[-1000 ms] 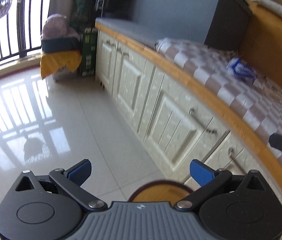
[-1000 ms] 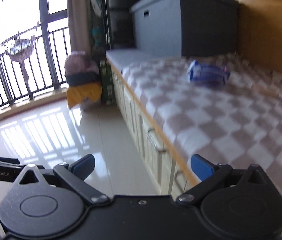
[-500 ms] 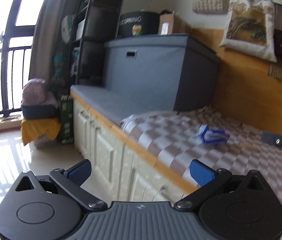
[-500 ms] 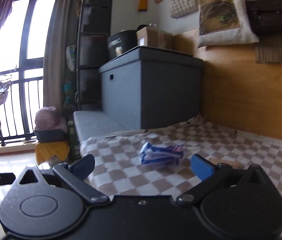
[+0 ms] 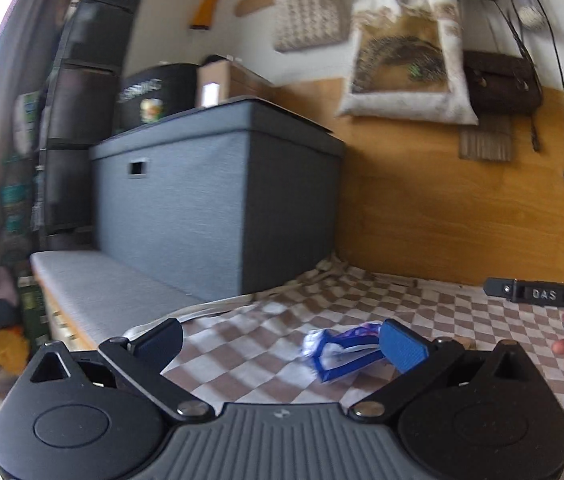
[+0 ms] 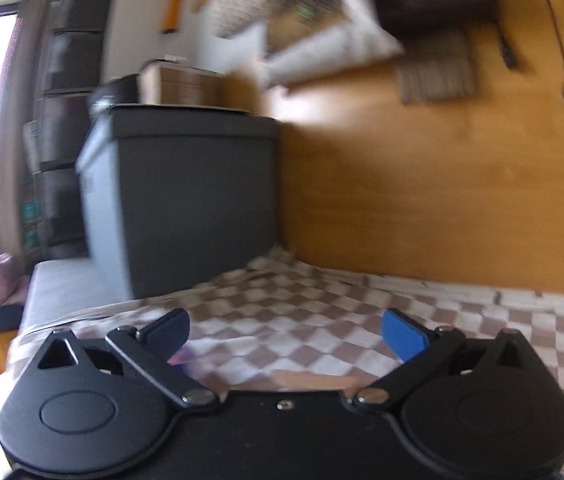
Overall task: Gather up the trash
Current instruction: 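Grasp the blue-and-white wrapper with the left tool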
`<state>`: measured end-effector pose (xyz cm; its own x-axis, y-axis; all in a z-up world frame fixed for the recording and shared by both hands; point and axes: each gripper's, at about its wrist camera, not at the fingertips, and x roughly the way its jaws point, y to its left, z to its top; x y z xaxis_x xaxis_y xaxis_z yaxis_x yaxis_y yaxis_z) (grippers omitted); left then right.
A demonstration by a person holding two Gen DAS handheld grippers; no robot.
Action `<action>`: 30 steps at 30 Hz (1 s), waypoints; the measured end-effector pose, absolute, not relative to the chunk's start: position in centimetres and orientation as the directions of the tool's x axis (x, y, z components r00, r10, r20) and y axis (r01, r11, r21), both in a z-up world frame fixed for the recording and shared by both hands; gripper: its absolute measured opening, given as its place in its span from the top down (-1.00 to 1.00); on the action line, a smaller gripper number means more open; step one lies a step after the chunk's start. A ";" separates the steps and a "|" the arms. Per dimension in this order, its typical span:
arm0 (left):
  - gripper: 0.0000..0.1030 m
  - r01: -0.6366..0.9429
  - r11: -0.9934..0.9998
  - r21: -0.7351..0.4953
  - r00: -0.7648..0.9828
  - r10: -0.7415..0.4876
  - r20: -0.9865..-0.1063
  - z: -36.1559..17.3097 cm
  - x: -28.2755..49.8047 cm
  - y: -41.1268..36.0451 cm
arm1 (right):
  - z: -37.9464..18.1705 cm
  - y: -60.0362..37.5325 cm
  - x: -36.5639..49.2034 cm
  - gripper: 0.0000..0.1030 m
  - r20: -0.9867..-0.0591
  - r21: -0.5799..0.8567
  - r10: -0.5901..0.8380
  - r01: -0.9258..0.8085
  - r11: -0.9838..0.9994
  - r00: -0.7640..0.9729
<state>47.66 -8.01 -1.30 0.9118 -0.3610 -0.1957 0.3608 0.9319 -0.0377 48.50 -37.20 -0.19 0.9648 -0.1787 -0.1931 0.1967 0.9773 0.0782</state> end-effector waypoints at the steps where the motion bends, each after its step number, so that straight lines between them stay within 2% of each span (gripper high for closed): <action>1: -1.00 0.373 0.927 -0.031 0.907 -0.371 -0.200 -1.5 48.4 -8.7 | -0.6 -38.1 49.3 -1.00 -0.200 0.092 -0.185 0.206 0.974 0.962; 6: -1.00 0.424 0.904 -0.056 0.868 -0.423 -0.260 -3.1 52.2 -11.2 | -3.0 -41.7 53.2 -1.00 -0.273 0.151 -0.167 0.214 0.965 0.947; 9: -1.00 0.447 0.891 -0.075 0.842 -0.448 -0.299 -4.0 54.3 -12.3 | -4.6 -43.5 54.4 -1.00 -0.282 0.210 -0.118 0.181 0.961 0.952; 12: -1.00 0.474 0.879 -0.051 0.826 -0.463 -0.322 -4.5 55.9 -13.6 | -5.9 -44.5 55.3 -1.00 -0.327 0.259 -0.076 0.166 0.951 0.942; 14: -1.00 0.499 0.866 -0.030 0.811 -0.479 -0.336 -4.7 56.9 -14.5 | -5.8 -44.2 55.7 -1.00 -0.345 0.245 -0.068 0.159 0.956 0.936; 18: -1.00 0.557 0.831 0.006 0.768 -0.512 -0.386 -4.2 59.6 -16.1 | -6.1 -43.4 56.7 -1.00 -0.369 0.233 0.041 0.050 0.971 0.929; 22: -1.00 0.649 0.755 0.092 0.703 -0.549 -0.452 -3.1 61.7 -18.3 | -7.1 -44.7 58.4 -1.00 -0.400 0.367 0.210 -0.055 0.929 0.892; 26: -1.00 0.758 0.603 0.248 0.618 -0.541 -0.571 -3.0 62.2 -21.6 | -7.3 -45.4 58.1 -1.00 -0.336 0.441 0.343 -0.175 0.880 0.877; 30: -1.00 0.807 0.453 0.379 0.576 -0.464 -0.673 -4.3 61.6 -24.5 | -6.7 -43.4 57.5 -1.00 -0.407 0.326 0.404 -0.282 0.902 0.819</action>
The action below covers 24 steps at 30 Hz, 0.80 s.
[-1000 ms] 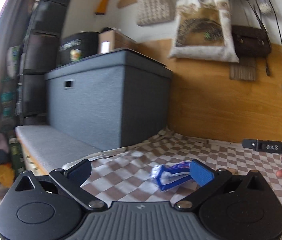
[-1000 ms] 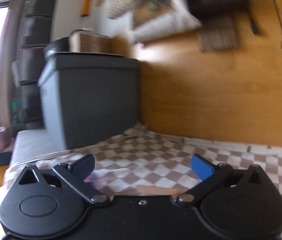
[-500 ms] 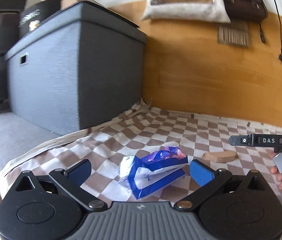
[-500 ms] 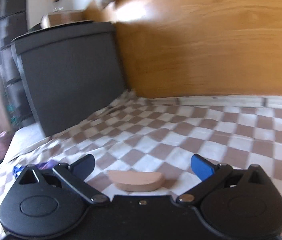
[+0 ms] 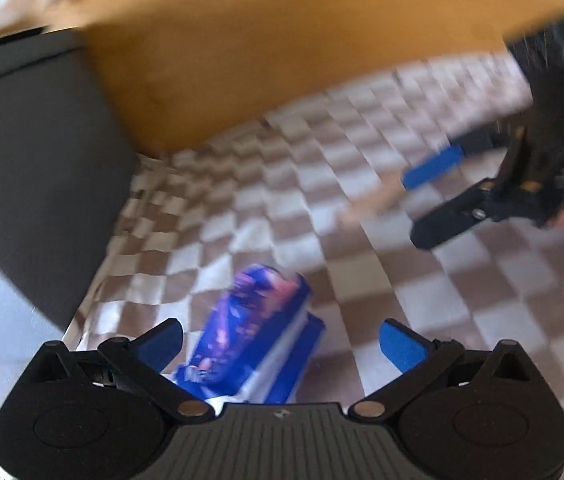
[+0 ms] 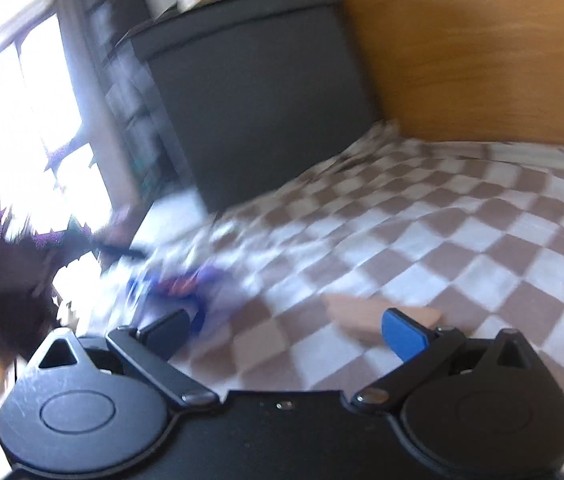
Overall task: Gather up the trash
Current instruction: 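Grasp the blue-and-white wrapper with the left tool, then grasp the tan cardboard strip with the right tool while the left tool holds the wrapper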
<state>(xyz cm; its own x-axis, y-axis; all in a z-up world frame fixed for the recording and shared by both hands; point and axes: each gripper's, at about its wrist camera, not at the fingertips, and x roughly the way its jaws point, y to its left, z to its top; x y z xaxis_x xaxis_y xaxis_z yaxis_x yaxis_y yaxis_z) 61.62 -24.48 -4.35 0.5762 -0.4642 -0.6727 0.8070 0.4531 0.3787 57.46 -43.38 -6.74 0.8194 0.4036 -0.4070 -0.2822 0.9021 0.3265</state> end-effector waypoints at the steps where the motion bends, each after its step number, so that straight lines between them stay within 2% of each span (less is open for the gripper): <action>1: -1.00 0.812 0.432 0.393 0.572 -0.452 -0.685 -4.5 61.5 -24.9 | -6.6 -42.8 57.2 -1.00 -0.420 0.286 0.410 -0.310 0.906 0.809; 4: -0.96 0.803 0.425 0.419 0.585 -0.422 -0.692 -4.9 61.6 -25.5 | -6.1 -42.6 56.5 -1.00 -0.401 0.220 0.366 -0.300 0.928 0.840; 7: -0.74 0.783 0.458 0.420 0.604 -0.404 -0.686 -4.9 61.9 -25.5 | -5.8 -45.3 56.4 -1.00 -0.371 0.264 0.255 -0.161 0.951 0.893; 10: -0.43 0.772 0.479 0.417 0.606 -0.357 -0.711 -5.5 62.7 -26.0 | -6.5 -48.4 56.6 -1.00 -0.352 0.373 0.170 -0.029 0.928 0.921; 11: -0.28 0.768 0.480 0.424 0.607 -0.336 -0.720 -5.8 62.9 -26.0 | -6.9 -49.4 56.9 -1.00 -0.351 0.427 0.188 -0.023 0.904 0.917; 14: -0.07 0.749 0.523 0.407 0.617 -0.328 -0.715 -6.1 63.2 -25.9 | -8.4 -50.9 58.3 -1.00 -0.382 0.534 0.276 -0.034 0.845 0.882; 20: 0.18 0.679 0.622 0.390 0.662 -0.289 -0.691 -6.2 62.9 -25.8 | -8.5 -49.8 58.8 -1.00 -0.342 0.558 0.444 -0.201 0.805 0.828; 24: 0.30 0.626 0.690 0.363 0.690 -0.272 -0.671 -5.5 62.0 -25.1 | -7.9 -47.6 58.5 -0.97 -0.395 0.517 0.522 -0.287 0.807 0.756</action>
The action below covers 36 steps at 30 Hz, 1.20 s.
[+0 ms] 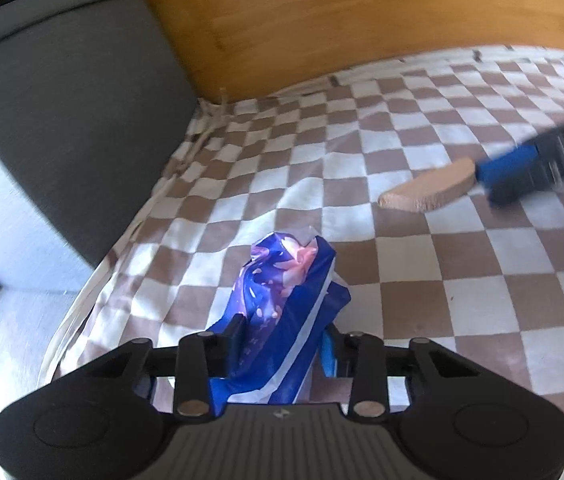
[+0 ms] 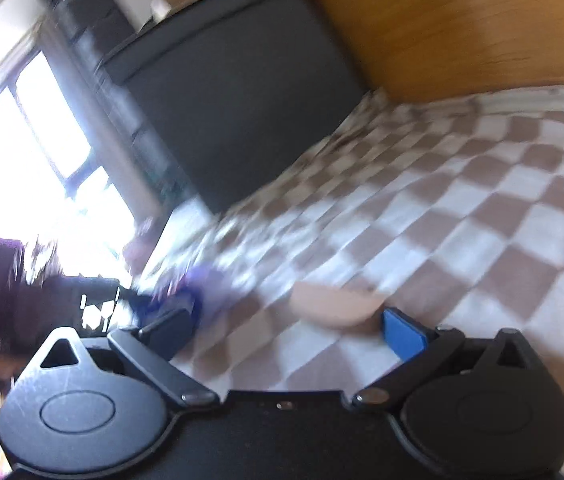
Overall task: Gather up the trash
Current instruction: 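Grasp the tan cardboard strip with the right tool while the left tool holds the wrapper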
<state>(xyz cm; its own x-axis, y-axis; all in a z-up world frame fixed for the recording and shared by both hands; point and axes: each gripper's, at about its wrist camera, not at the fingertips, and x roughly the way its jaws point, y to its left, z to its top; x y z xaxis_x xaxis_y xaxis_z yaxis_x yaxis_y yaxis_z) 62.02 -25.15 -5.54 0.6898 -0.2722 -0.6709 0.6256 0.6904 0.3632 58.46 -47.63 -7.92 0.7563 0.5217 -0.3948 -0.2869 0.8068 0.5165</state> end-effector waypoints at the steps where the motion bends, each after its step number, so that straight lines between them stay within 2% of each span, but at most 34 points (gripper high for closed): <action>1: 0.34 0.611 0.711 0.348 0.695 -0.271 -0.666 -5.3 61.8 -24.9 | -7.7 -46.8 58.2 -0.83 -0.414 0.487 0.538 -0.321 0.812 0.734; 2: 0.40 0.595 0.731 0.334 0.700 -0.267 -0.662 -5.1 61.5 -24.7 | -7.4 -45.9 58.2 -0.74 -0.436 0.453 0.552 -0.357 0.817 0.711; 4: 0.45 0.569 0.762 0.309 0.712 -0.267 -0.650 -4.6 60.8 -24.2 | -7.0 -44.4 57.9 -0.37 -0.476 0.376 0.534 -0.387 0.842 0.699; 6: 0.47 0.547 0.786 0.287 0.723 -0.271 -0.636 -4.3 60.1 -23.8 | -6.7 -43.5 58.0 -0.14 -0.514 0.283 0.444 -0.343 0.896 0.734; 7: 0.47 0.538 0.799 0.267 0.724 -0.276 -0.632 -4.1 59.7 -23.6 | -6.6 -43.2 58.0 -0.10 -0.525 0.230 0.377 -0.299 0.926 0.763; 11: 0.48 0.523 0.830 0.195 0.723 -0.311 -0.617 -3.7 58.1 -23.0 | -6.3 -44.4 57.9 -0.12 -0.523 0.140 0.210 -0.160 0.977 0.826; 13: 0.48 0.517 0.841 0.161 0.722 -0.327 -0.610 -3.5 57.5 -22.7 | -6.3 -45.8 58.4 -0.28 -0.498 0.165 0.167 -0.096 0.982 0.851; 15: 0.48 0.511 0.851 0.123 0.719 -0.344 -0.604 -3.2 56.8 -22.4 | -6.5 -47.8 58.8 -0.33 -0.489 0.232 0.155 -0.044 0.972 0.858; 17: 0.48 0.512 0.853 0.104 0.718 -0.359 -0.596 -2.9 56.1 -22.3 | -7.4 -49.8 59.8 -0.35 -0.492 0.344 0.217 -0.040 0.938 0.843; 20: 0.48 0.508 0.858 0.071 0.714 -0.373 -0.593 -2.5 55.2 -22.2 | -8.1 -51.0 60.9 -0.37 -0.440 0.456 0.315 -0.093 0.885 0.841; 24: 0.48 0.496 0.866 0.055 0.715 -0.372 -0.591 -2.2 54.3 -22.1 | -8.8 -51.1 61.9 -0.40 -0.390 0.542 0.465 -0.210 0.814 0.795; 29: 0.48 0.472 0.881 0.023 0.718 -0.369 -0.590 -2.0 53.5 -21.9 | -8.1 -47.6 61.1 -0.30 -0.455 0.436 0.568 -0.385 0.814 0.686; 31: 0.48 0.470 0.882 0.017 0.719 -0.372 -0.588 -2.0 53.1 -21.9 | -7.8 -45.9 60.7 -0.12 -0.485 0.380 0.580 -0.440 0.814 0.654; 33: 0.48 0.466 0.885 0.004 0.718 -0.376 -0.585 -2.0 52.9 -21.8 | -7.5 -44.6 60.1 -0.04 -0.518 0.280 0.517 -0.436 0.855 0.681; 36: 0.48 0.461 0.887 -0.013 0.718 -0.382 -0.582 -2.1 52.7 -21.7 | -7.2 -43.0 59.8 -0.02 -0.527 0.154 0.394 -0.372 0.915 0.753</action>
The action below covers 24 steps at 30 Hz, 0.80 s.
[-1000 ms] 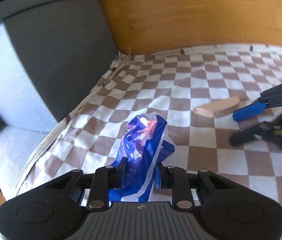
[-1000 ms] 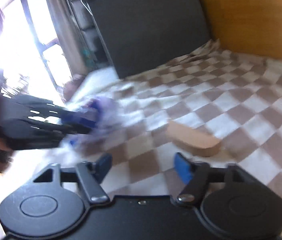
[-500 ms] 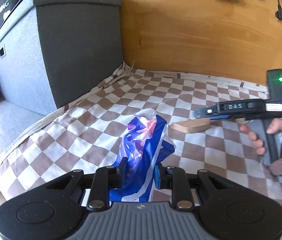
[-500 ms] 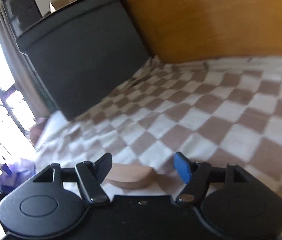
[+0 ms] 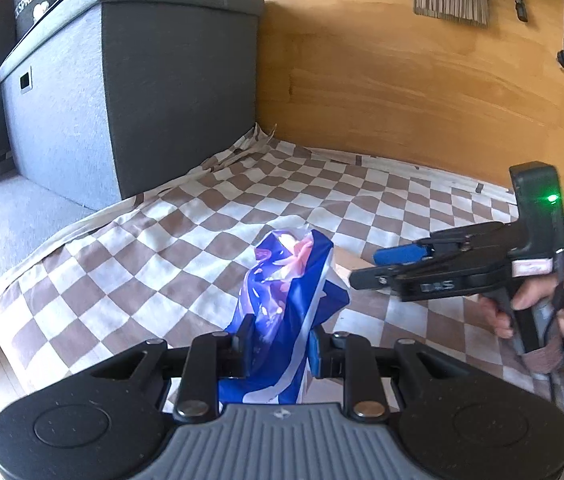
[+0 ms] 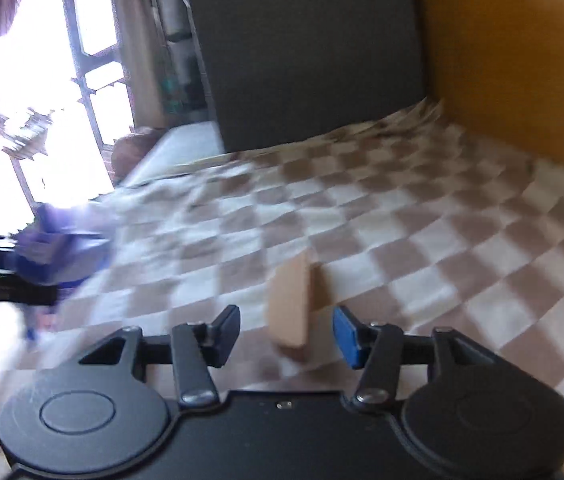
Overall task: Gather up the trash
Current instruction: 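Grasp the tan cardboard strip with the right tool while the left tool holds the wrapper, then lift the wrapper and cardboard strip and carry them toward the wastebasket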
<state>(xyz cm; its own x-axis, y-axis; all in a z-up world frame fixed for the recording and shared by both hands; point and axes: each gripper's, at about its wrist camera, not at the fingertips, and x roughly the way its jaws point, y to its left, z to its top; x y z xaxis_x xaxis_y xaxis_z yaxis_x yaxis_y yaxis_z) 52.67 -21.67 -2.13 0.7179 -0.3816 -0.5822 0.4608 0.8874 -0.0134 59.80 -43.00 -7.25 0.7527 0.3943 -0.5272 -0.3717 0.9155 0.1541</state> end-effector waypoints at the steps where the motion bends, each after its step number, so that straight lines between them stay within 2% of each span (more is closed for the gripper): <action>1: 0.48 0.458 0.889 -0.017 0.718 -0.381 -0.582 -2.2 52.7 -21.7 | -7.3 -42.5 60.1 0.04 -0.533 0.126 0.371 -0.362 0.924 0.760; 4: 0.48 0.443 0.896 -0.035 0.721 -0.379 -0.580 -2.4 52.7 -21.5 | -7.6 -41.4 60.1 0.21 -0.551 0.059 0.313 -0.338 0.939 0.773; 6: 0.48 0.431 0.901 -0.044 0.723 -0.374 -0.581 -2.5 52.7 -21.5 | -7.7 -40.8 60.4 0.26 -0.558 0.027 0.270 -0.308 0.951 0.785; 9: 0.48 0.406 0.912 -0.050 0.728 -0.356 -0.586 -2.6 52.7 -21.4 | -7.4 -40.3 59.9 0.51 -0.552 0.009 0.270 -0.318 0.948 0.789; 24: 0.49 0.313 0.941 -0.131 0.751 -0.329 -0.573 -1.4 48.3 -17.8 | -7.2 -39.3 52.6 0.52 -0.568 0.053 0.168 -0.168 0.984 0.806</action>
<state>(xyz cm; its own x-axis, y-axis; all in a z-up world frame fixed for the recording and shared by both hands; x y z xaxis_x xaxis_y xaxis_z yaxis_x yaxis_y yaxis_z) 48.28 -17.77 -1.41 0.7508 -0.3293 -0.5725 0.3125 0.9408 -0.1313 52.58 -39.30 -7.25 0.8060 0.1677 -0.5677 -0.1676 0.9844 0.0528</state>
